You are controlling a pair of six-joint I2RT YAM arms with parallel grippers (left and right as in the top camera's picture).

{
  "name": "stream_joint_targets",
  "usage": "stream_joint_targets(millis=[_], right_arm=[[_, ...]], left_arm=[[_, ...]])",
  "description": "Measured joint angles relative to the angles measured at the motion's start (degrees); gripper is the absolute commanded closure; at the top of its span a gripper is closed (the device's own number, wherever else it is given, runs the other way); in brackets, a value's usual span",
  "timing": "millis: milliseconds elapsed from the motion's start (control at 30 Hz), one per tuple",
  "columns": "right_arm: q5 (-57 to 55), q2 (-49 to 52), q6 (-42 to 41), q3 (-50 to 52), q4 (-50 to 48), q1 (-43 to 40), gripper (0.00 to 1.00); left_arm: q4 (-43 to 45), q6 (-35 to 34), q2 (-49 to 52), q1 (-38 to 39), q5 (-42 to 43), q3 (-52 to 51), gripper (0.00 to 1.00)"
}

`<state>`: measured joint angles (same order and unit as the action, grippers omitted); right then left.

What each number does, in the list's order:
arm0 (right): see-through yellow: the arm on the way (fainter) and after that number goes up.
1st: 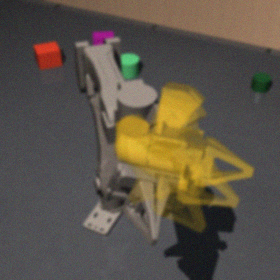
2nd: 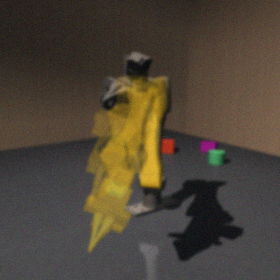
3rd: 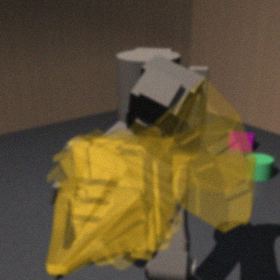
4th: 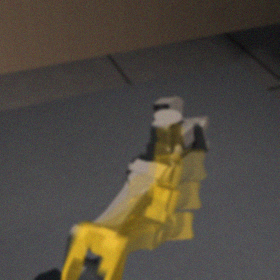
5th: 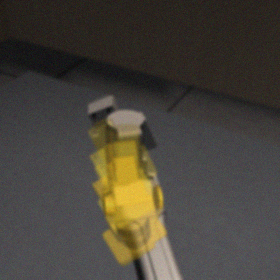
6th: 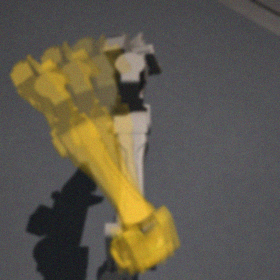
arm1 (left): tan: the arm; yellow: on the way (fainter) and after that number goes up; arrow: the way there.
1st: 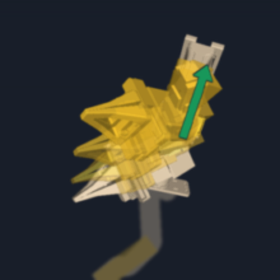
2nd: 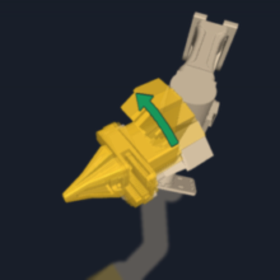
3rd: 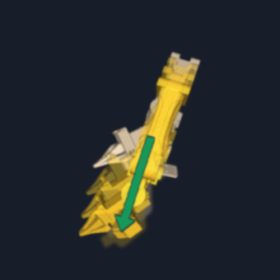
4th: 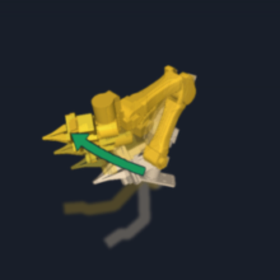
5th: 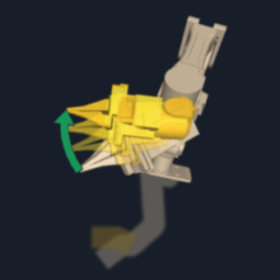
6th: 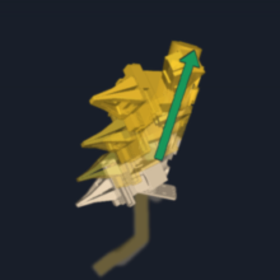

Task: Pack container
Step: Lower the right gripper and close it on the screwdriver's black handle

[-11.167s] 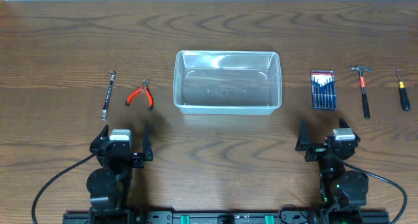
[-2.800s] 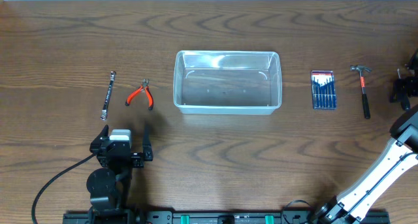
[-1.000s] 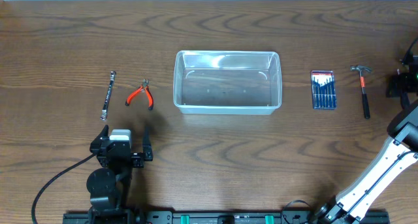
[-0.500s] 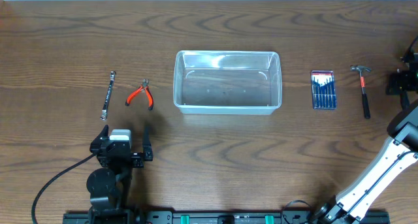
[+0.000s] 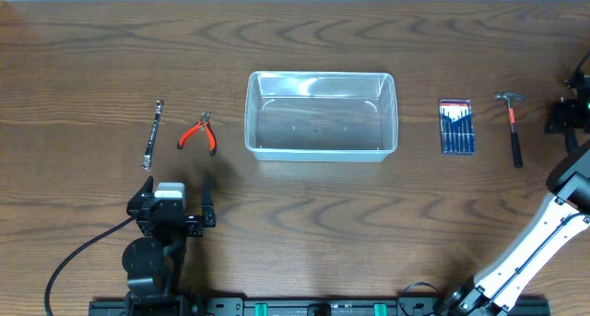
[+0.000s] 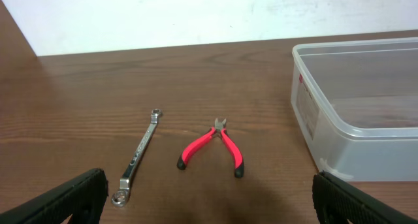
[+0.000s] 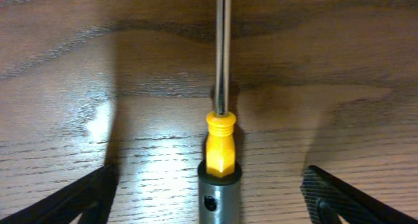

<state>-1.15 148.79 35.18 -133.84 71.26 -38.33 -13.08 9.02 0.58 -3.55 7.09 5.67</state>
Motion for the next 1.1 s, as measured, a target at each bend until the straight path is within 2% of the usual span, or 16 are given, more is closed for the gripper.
stream_joint_targets(millis=[167,367,633,1100], right_arm=[[0.3,0.0,-0.1,0.2,0.5,0.0,0.29],[0.5,0.0,-0.3,0.2,0.8,-0.1,0.34],[0.6,0.0,-0.2,0.3,0.8,-1.1,0.51],[0.3,0.0,0.0,0.3,0.0,-1.4,0.55]], left_arm=[[0.0,0.0,0.0,0.0,0.0,0.0,0.02],[0.0,0.0,0.0,0.0,0.0,0.0,0.02],[0.0,0.0,0.0,0.0,0.0,0.0,0.02],[0.0,0.0,0.0,0.0,0.0,0.0,0.02]])
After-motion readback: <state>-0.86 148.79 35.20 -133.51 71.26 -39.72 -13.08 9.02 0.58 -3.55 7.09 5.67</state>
